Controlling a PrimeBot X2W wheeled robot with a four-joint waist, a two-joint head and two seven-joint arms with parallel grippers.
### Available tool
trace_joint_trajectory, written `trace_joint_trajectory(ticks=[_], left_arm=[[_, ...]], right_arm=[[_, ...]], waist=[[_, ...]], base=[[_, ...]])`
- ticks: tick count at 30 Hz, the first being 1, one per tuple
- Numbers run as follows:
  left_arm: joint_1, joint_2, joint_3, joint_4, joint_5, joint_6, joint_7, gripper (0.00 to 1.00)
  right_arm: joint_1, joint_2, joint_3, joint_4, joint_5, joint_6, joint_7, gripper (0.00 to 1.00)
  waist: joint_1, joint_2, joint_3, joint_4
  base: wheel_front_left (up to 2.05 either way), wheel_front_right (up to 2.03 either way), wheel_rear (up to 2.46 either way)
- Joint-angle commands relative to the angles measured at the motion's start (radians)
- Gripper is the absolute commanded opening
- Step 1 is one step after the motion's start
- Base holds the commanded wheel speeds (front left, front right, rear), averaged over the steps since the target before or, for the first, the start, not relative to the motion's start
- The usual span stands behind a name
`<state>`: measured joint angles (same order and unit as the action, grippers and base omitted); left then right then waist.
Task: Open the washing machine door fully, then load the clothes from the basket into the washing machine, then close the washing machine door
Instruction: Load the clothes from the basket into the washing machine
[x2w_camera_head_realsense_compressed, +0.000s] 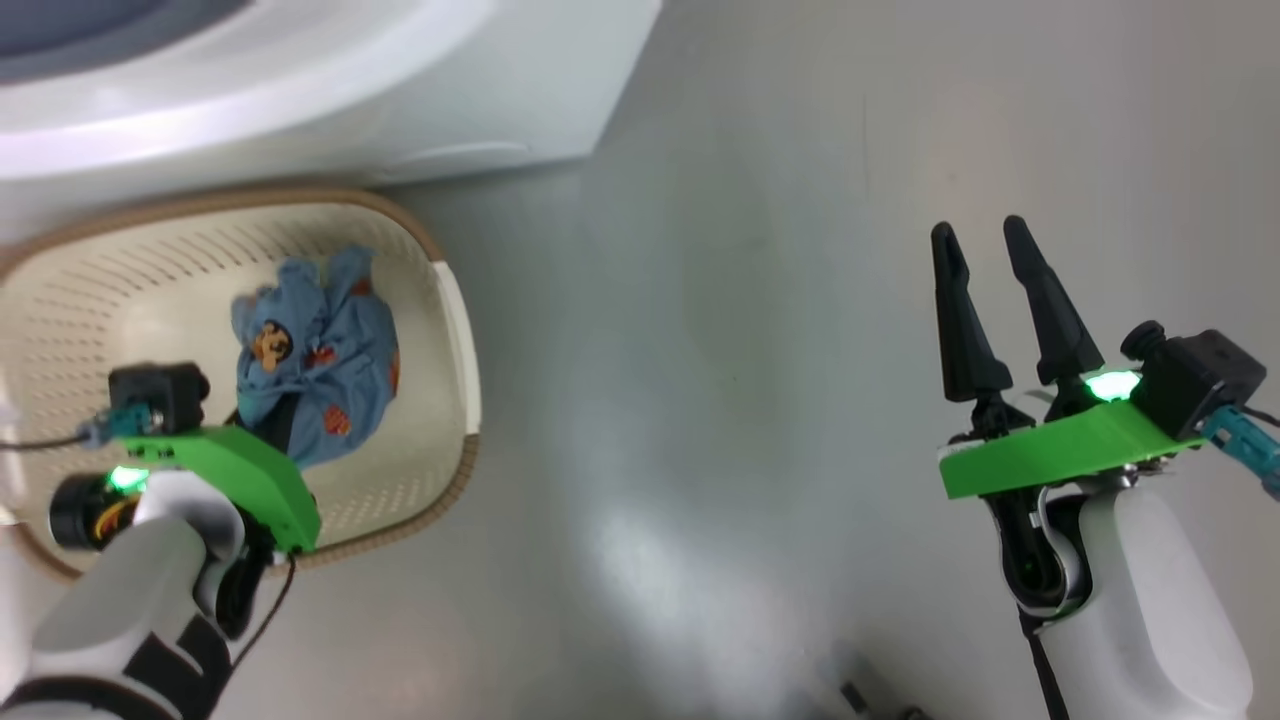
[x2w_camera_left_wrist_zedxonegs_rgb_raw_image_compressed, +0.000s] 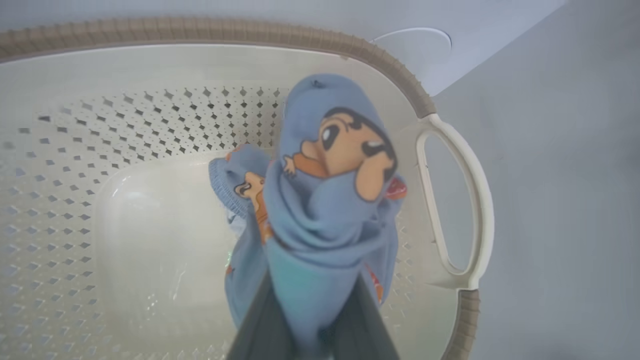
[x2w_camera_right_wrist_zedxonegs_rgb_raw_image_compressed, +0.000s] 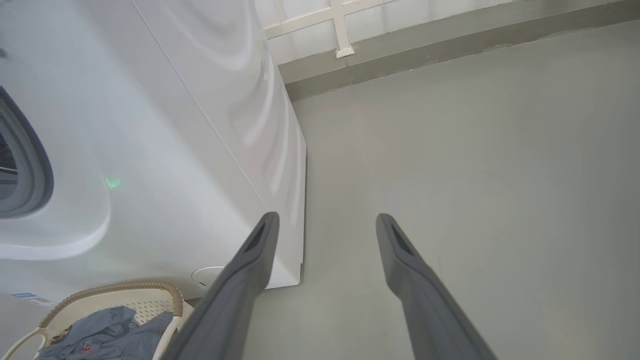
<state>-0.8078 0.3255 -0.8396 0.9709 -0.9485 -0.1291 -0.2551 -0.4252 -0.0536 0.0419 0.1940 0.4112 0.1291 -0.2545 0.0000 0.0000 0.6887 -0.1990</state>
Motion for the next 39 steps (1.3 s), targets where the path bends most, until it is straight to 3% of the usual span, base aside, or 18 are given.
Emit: trace_joint_trajectory(ticks=[1, 18, 29, 39], left_arm=[[0.051, 0.025, 0.073, -0.027, 0.032, -0.002, -0.006, 0.0], [0.36, -0.069, 0.507, -0.265, 0.367, -0.002, -0.007, 0.0], [0.546, -0.113, 0.669, -0.465, 0.513, -0.002, -0.007, 0.0], [0.687, -0.15, 0.775, -0.652, 0.596, -0.002, -0.007, 0.0]], right_arm=[[0.052, 0.003, 0.011, -0.01, -0.022, 0.002, -0.007, 1.0], [0.202, -0.071, 0.01, 0.037, -0.022, 0.002, -0.007, 1.0], [0.307, -0.087, 0.007, 0.043, -0.009, 0.002, -0.007, 1.0], [0.379, -0.096, -0.026, 0.015, -0.005, 0.002, -0.007, 1.0]], waist=[[0.0, 0.0, -0.109, 0.062], [0.0, 0.0, -0.45, 0.193], [0.0, 0.0, -0.589, 0.224], [0.0, 0.0, -0.614, 0.238]], base=[[0.0, 0.0, 0.0], [0.0, 0.0, 0.0], [0.0, 0.0, 0.0], [0.0, 0.0, 0.0]])
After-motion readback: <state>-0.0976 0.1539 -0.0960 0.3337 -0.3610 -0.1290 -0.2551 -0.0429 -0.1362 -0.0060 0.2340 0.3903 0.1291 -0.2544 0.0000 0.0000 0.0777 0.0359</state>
